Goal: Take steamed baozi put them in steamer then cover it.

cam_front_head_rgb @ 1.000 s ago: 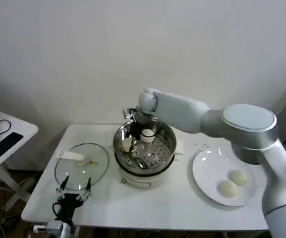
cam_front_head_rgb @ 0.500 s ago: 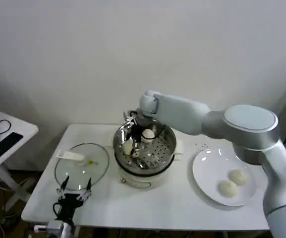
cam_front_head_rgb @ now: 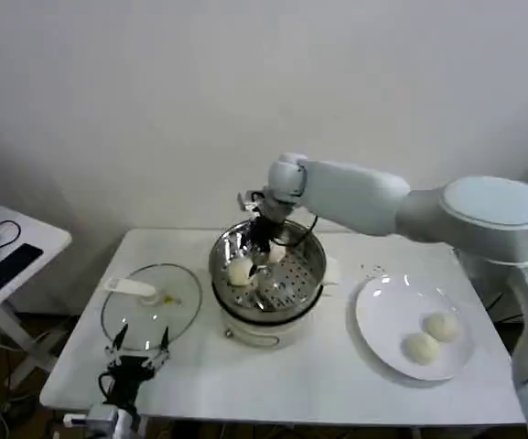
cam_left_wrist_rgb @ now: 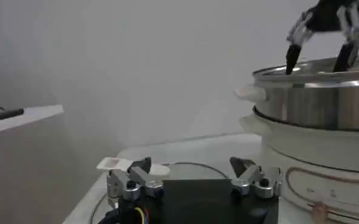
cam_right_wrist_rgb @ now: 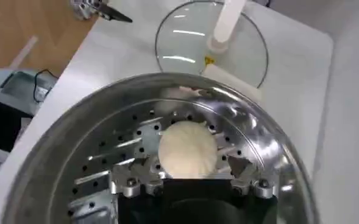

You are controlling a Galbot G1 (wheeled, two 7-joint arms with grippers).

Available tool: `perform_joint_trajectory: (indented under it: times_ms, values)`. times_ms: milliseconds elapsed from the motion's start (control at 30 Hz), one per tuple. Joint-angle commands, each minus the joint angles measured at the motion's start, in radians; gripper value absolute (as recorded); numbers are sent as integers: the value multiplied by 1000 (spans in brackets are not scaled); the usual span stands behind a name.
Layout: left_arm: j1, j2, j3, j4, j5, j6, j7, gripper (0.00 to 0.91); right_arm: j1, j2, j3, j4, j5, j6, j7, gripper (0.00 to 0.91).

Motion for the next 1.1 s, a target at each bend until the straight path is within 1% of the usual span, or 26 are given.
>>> perform_joint_trajectory:
  times_ms: [33,67,100,133,167,200,233,300,333,367,433,500,567,633,667,767,833,867,1100]
  values:
    - [0,7,8,-5,2,6,-4,907,239,-357,-96,331,31,8,-15,907]
    - [-1,8,12,-5,3,6,-8,907,245,-415,-97,364,-2,15,-17,907]
    - [-2,9,14,-5,5,6,-13,907,246,-445,-97,378,-21,16,-18,907]
    - [-4,8,16,-5,8,8,-17,907,248,-500,-102,407,-60,20,-22,907]
    - [-5,8,17,-5,9,9,-19,907,247,-525,-103,423,-79,25,-25,907]
    - [-8,6,20,-6,15,10,-20,907,241,-595,-103,443,-109,33,-31,907]
    - [-10,5,22,-6,17,10,-22,907,233,-632,-102,461,-132,38,-32,907]
    - [-8,6,24,-12,28,11,-14,907,214,-708,-104,491,-141,34,-29,907]
    - [-5,7,24,-15,35,9,-10,907,212,-714,-103,497,-143,34,-28,907]
    - [-2,9,23,-17,43,7,-2,907,175,-767,-92,514,-170,36,-29,907]
    - [3,9,25,-22,43,8,-2,907,114,-824,-67,528,-219,39,-30,907]
    - [7,6,25,-23,44,9,-2,907,43,-866,-22,533,-277,48,-30,907]
    - [12,2,24,-28,45,11,-2,907,-89,-912,45,524,-342,60,-30,907]
    - [15,1,24,-33,48,12,-1,907,-162,-926,90,512,-398,73,-29,907]
    - [18,-1,22,-37,48,13,-1,907,-235,-934,148,491,-463,89,-28,907]
    - [23,-3,17,-46,52,16,1,907,-348,-937,233,446,-533,112,-29,907]
    - [26,-5,15,-49,53,16,0,907,-380,-937,253,433,-538,113,-28,907]
    - [30,-7,12,-53,53,17,0,907,-416,-936,281,418,-544,116,-27,907]
    - [44,-14,6,-47,51,11,-3,907,-490,-907,309,364,-575,121,-24,907]
